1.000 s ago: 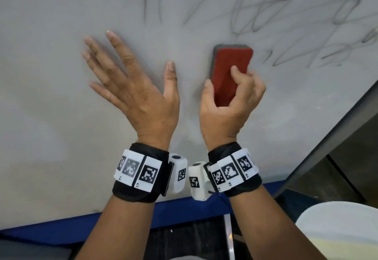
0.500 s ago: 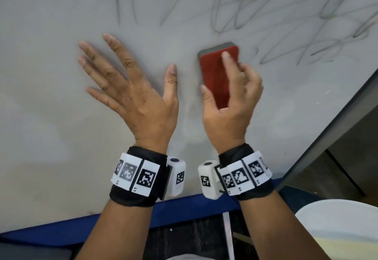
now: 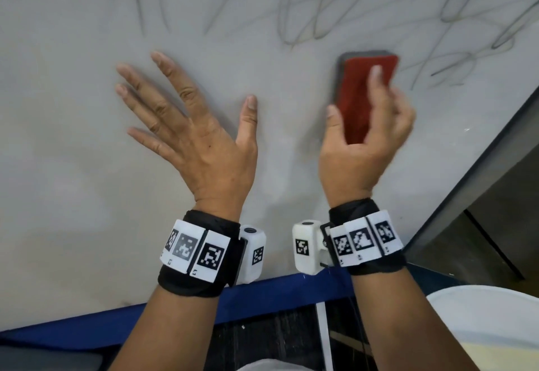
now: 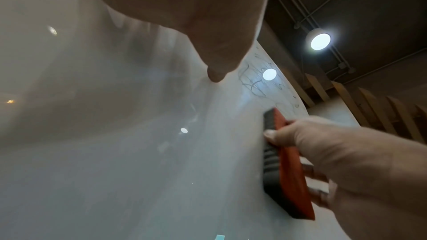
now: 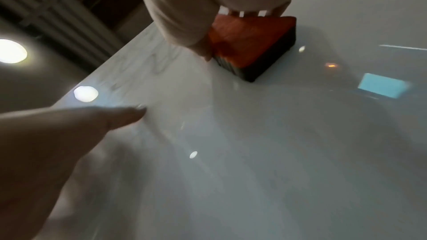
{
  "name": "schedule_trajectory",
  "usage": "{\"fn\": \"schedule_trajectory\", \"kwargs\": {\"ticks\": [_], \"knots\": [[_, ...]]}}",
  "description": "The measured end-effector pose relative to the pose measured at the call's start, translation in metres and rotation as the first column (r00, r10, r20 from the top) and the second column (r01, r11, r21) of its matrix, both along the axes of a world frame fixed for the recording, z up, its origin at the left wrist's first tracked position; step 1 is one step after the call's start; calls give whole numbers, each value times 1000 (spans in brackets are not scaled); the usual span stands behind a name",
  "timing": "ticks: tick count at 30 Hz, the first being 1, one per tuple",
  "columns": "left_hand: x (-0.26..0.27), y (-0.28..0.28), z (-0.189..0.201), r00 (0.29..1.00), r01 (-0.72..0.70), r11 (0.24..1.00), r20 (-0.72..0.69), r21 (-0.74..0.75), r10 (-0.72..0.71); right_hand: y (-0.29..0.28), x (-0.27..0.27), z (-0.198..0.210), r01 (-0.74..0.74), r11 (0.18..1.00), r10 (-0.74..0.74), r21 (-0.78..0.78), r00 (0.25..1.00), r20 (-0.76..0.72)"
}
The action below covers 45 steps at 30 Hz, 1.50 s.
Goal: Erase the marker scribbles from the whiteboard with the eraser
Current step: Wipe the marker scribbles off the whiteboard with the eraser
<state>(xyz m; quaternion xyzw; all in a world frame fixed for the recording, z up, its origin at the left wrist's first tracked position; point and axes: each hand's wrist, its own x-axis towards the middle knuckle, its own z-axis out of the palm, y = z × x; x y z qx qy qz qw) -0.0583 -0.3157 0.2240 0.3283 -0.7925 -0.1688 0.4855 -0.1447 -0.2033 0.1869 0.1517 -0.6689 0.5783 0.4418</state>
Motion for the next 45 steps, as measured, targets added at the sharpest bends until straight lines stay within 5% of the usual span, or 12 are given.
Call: {"fn": "schedule_trajectory", "kwargs": {"ticks": [4, 9, 16, 21, 28, 34, 40, 45], "knots": [[-2, 4, 0, 1000, -6, 1000, -10, 3, 6, -8, 6, 3, -15, 993, 22, -118, 998, 60], [-7, 10, 3, 1000, -16, 1000, -24, 14, 17, -10, 18, -9, -97, 972, 110, 214, 993, -52], [-10, 13, 1, 999, -25, 999, -45, 19, 26, 2, 3, -5, -59, 997, 62, -53, 997, 51], [-15, 19, 2, 997, -46, 999, -62, 27, 48, 4, 12, -12, -117, 971, 126, 209, 992, -31], [-18, 21, 1, 996, -51, 998, -71, 27, 53, 19, -11, -6, -5, 995, 14, -100, 997, 82], [-22, 27, -2, 996, -51, 999, -66, 18, 52, 17, -1, -18, -62, 976, 73, 207, 996, -48], [-25, 29, -5, 996, -55, 998, -65, 5, 55, 29, -21, -11, 4, 992, 9, -128, 995, 95], [-31, 38, -5, 996, -44, 999, -76, 13, 44, 34, -12, -26, -80, 981, 83, 176, 996, -9]]}}
